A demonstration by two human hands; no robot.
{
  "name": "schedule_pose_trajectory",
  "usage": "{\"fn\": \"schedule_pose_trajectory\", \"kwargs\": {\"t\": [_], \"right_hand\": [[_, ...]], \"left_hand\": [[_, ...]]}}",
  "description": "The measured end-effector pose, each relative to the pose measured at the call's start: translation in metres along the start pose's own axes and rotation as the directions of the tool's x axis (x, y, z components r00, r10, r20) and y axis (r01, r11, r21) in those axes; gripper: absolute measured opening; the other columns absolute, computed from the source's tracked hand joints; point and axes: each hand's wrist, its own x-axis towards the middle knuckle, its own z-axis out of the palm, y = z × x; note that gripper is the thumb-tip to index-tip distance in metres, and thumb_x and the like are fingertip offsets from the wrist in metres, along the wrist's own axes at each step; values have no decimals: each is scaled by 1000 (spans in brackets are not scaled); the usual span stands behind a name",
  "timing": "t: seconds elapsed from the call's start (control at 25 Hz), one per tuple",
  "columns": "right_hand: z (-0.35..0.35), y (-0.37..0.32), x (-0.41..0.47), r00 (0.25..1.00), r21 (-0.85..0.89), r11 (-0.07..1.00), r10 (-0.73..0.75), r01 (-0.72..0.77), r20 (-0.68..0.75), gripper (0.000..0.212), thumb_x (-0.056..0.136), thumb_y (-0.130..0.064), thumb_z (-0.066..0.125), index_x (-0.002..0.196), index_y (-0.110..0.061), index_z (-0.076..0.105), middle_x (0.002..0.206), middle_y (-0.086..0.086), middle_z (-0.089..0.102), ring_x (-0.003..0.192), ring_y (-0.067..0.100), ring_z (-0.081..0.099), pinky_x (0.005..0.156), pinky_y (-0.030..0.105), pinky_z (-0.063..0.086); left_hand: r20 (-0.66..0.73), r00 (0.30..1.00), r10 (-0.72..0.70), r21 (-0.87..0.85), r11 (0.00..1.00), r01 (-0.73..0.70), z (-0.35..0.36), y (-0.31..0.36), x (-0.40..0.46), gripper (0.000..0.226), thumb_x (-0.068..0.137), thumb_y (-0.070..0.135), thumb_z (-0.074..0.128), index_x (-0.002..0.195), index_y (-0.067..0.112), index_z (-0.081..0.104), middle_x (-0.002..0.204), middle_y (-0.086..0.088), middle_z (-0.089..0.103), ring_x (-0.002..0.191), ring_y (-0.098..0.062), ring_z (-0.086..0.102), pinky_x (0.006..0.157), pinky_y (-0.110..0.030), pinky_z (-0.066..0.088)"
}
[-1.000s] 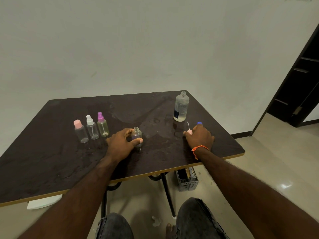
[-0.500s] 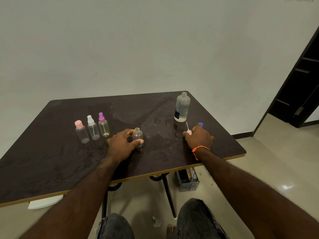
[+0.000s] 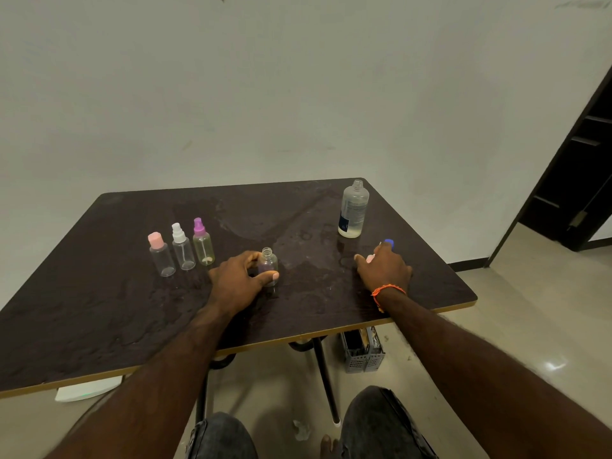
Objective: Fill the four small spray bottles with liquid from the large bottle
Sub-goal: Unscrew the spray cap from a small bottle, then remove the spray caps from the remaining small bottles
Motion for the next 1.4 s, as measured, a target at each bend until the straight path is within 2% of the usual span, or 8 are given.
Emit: {"fn": "schedule_pose_trajectory", "kwargs": {"t": [0.28,0.4,0.48,0.6,0.84,1.16,1.32,1.4], "right_hand": [[-9,-2,-6,998,8,1000,-11,11,-66,57,86,-61,65,121,-17,54,102,6,71,98,29,67,98,47,47],[-8,-21,-13,955,-23,964,-267,266,-132,42,88,-55,63,114,-23,58,89,0,69,89,23,66,90,43,50],[3,-46,-21,897,105,892,-441,440,-14,25,89,-43,65,107,-25,61,86,-1,70,85,22,67,84,41,53],[29,-90,-40,793,316,804,-576,504,200,25,85,-25,66,109,-23,64,83,-3,73,86,23,70,79,35,53],[70,-137,-26,810,462,789,-544,404,221,46,77,-14,51,120,-21,67,99,5,75,96,30,69,85,38,54],[84,-153,5,771,372,817,-556,440,310,59,74,-21,46,132,-24,56,110,5,73,106,32,66,94,44,52],[76,-153,2,777,337,831,-542,442,319,59,80,-18,54,139,-22,49,118,0,71,115,28,63,100,44,48],[67,-149,0,797,304,840,-531,450,288,55,85,-20,56,139,-22,49,117,-2,70,115,26,63,99,43,47]], "left_hand": [[25,1000,-16,0,1000,16,-2,4,-2,55,74,64,79,120,35,71,110,17,77,106,-9,70,107,-53,45],[29,999,-19,13,1000,19,-6,9,-3,54,75,63,79,121,35,72,110,16,77,105,-9,70,107,-52,45],[34,999,-8,9,1000,7,-8,12,2,53,76,62,78,121,35,74,111,17,77,106,-7,70,106,-48,47],[8,1000,-6,33,999,6,2,3,21,52,68,68,65,108,37,76,98,18,79,98,-7,73,92,-42,56],[-9,996,-84,250,964,84,12,19,58,40,94,48,65,127,23,66,115,-9,70,116,-31,59,101,-46,47],[-39,990,-139,250,957,144,21,16,94,36,96,40,65,126,20,64,117,-9,70,119,-33,56,102,-48,44],[-7,983,-182,234,956,179,16,17,97,90,89,44,77,160,13,31,140,-11,62,136,-34,51,111,-49,41],[-61,987,-147,216,964,156,13,21,90,101,87,43,79,163,13,21,145,-11,59,138,-31,50,114,-47,40]]}}
